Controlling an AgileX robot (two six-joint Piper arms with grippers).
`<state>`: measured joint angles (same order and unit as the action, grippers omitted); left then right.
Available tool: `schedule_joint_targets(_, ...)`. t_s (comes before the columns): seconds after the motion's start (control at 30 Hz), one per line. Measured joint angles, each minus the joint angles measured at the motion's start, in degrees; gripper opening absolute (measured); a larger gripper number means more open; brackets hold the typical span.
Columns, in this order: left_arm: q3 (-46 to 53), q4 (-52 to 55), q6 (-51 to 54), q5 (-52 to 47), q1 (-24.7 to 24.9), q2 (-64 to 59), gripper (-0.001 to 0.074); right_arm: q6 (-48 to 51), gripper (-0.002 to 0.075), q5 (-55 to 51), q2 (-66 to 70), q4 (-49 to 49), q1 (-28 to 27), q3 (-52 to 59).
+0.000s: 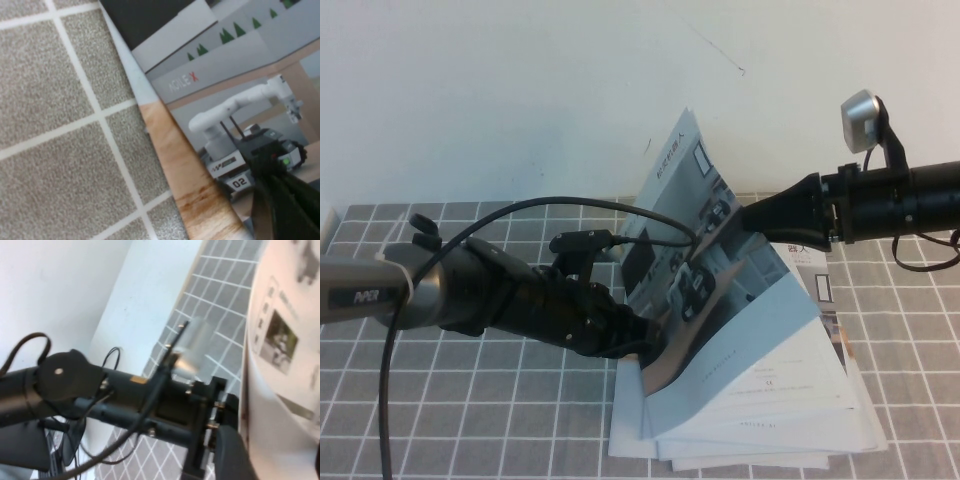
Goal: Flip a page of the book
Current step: Open the closed book
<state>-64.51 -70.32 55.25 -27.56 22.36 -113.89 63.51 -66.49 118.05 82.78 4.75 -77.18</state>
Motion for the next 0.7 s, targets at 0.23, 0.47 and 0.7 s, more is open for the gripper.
schedule_joint_targets(0.23, 0.00, 0.00, -0.17, 0.00, 0.00, 0.00, -0.0003, 1.30, 0.0340, -0.12, -0.70, 1.26, 2.89, 0.00)
schedule_joint_targets(0.47, 0.00, 0.16, -0.17, 0.37, 0.00, 0.55, -0.0003, 1.90, 0.0340, -0.12, -0.76, 1.53, 3.17, 0.00)
schedule_joint_targets(0.7, 0.58, 1.66, 0.66, 2.02, 0.18, 5.10, -0.0003, 1.98, 0.0340, -0.12, -0.76, 1.63, 3.17, 0.00)
